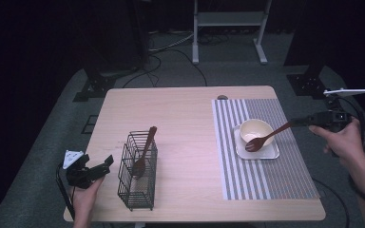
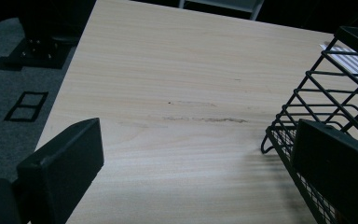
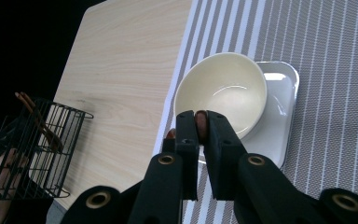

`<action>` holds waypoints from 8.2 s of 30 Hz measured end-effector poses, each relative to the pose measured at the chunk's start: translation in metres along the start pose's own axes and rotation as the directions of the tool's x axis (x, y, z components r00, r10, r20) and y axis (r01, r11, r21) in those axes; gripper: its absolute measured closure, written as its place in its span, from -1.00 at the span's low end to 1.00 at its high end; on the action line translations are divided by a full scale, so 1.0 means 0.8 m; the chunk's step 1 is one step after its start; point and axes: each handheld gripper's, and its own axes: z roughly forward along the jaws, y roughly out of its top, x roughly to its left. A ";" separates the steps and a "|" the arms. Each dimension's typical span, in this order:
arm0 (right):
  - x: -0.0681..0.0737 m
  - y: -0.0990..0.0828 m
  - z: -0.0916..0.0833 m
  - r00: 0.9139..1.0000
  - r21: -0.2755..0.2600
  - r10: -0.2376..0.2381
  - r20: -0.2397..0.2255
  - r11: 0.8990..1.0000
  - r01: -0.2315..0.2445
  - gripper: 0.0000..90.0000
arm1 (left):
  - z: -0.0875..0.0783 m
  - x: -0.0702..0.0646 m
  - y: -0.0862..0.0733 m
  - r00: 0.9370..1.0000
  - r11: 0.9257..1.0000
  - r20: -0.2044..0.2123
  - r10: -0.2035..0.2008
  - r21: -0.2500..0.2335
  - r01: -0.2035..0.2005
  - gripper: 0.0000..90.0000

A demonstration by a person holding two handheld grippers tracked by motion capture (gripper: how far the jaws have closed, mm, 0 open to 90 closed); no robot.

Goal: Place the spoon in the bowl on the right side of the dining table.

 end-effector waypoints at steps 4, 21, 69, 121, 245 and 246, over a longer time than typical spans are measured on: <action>-0.005 0.000 -0.004 1.000 -0.013 0.012 0.005 1.000 -0.012 0.85 | 0.000 0.000 0.000 1.000 1.000 0.000 0.001 0.000 -0.001 -0.96; -0.015 0.005 -0.016 0.999 -0.057 0.046 0.028 0.997 -0.044 0.85 | 0.000 0.000 0.000 1.000 1.000 0.000 0.002 0.000 -0.002 -0.96; -0.057 -0.011 0.010 0.990 -0.083 0.133 0.040 0.988 -0.130 0.85 | 0.001 -0.001 -0.001 1.000 1.000 0.004 0.004 0.002 -0.004 -0.96; -0.093 -0.050 0.021 0.985 -0.066 0.170 -0.005 0.983 -0.170 0.50 | 0.002 -0.003 -0.001 1.000 1.000 0.005 0.007 0.006 -0.007 -0.96; -0.031 -0.138 0.134 0.983 0.142 0.039 -0.182 0.990 -0.013 0.00 | 0.000 -0.002 0.000 1.000 1.000 0.002 0.013 0.003 -0.013 -0.96; -0.030 -0.139 0.134 0.982 0.143 0.037 -0.183 0.990 -0.011 -0.01 | 0.000 -0.002 0.000 1.000 1.000 0.002 0.013 0.003 -0.013 -0.96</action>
